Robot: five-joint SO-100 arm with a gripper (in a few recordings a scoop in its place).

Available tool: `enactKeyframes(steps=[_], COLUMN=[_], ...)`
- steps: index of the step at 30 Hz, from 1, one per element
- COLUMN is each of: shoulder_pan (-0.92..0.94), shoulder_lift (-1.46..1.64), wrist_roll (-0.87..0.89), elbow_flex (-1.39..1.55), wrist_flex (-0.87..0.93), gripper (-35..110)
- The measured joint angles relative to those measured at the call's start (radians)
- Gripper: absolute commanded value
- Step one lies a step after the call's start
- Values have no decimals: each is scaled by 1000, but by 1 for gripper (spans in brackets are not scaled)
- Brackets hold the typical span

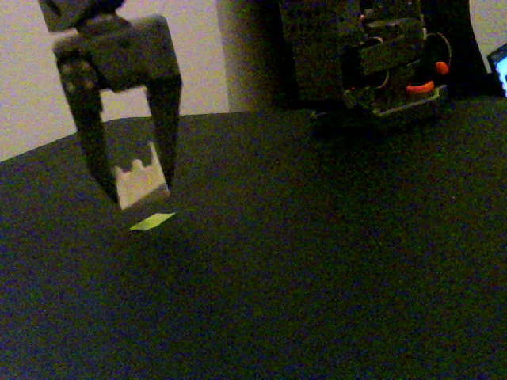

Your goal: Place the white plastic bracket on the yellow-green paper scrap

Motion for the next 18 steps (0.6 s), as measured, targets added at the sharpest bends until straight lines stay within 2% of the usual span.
enactKeyframes(steps=[1,6,8,13,18], shoulder_pan=[0,0,-3,-5,-9], shoulder_lift=[0,0,0,3,87], wrist_roll=[-5,-18,-29,-23,-23], elbow_flex=[0,18,20,43,52], wrist_flex=[-3,3,3,6,54], gripper=[0,30,37,40,30])
